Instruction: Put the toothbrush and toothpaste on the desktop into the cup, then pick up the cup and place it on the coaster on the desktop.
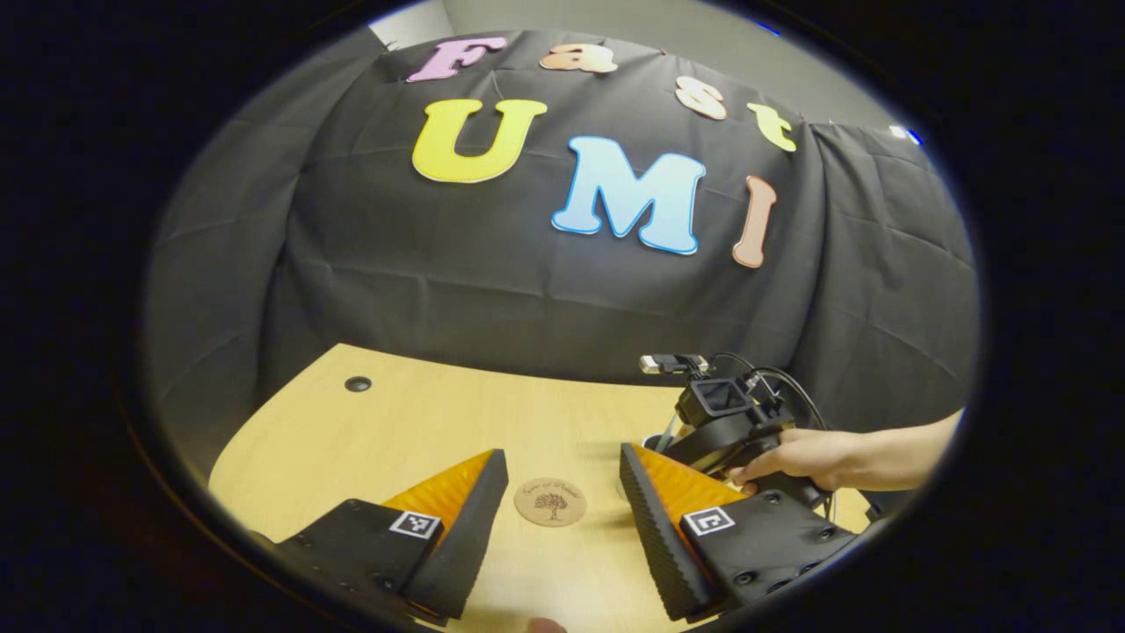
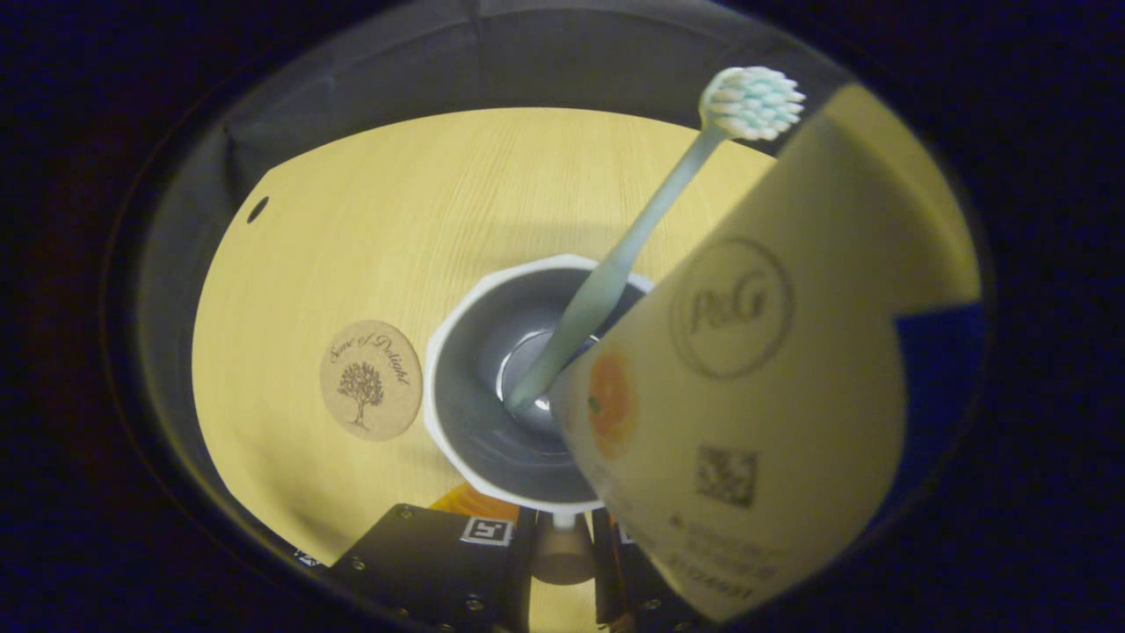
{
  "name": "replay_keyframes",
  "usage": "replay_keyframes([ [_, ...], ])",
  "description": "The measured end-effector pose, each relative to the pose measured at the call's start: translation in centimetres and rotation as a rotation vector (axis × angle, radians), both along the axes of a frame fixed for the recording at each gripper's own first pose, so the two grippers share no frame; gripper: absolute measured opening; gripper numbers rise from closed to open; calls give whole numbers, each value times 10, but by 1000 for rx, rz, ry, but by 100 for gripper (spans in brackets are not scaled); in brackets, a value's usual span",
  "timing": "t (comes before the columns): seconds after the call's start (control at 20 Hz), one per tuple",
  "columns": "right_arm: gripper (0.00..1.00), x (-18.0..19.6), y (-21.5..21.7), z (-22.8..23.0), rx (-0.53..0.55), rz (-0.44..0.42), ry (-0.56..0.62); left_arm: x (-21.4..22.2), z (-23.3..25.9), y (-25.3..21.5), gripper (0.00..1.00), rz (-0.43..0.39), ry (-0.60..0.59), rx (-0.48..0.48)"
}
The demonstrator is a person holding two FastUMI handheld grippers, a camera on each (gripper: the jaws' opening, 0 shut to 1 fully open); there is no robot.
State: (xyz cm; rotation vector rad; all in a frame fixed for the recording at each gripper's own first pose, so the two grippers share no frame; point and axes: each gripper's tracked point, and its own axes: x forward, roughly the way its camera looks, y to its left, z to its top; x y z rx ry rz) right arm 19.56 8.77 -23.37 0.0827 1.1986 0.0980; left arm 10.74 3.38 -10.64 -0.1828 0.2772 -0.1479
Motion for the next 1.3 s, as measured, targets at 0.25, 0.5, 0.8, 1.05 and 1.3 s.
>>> replay_keyframes([
  [0.25,27,-3,29,22,41,39,-39,-6,-1,11,85,11,5,-1],
  [0.5,27,-4,62,34,48,96,-54,-17,-4,26,85,15,13,-11],
  [0.8,27,0,93,38,50,146,-48,-28,-12,45,85,24,27,-39],
  [1.05,27,3,112,26,41,186,-22,-33,-14,57,85,46,28,-50],
  [1.3,27,4,121,17,31,208,0,-37,-16,64,85,63,30,-55],
])
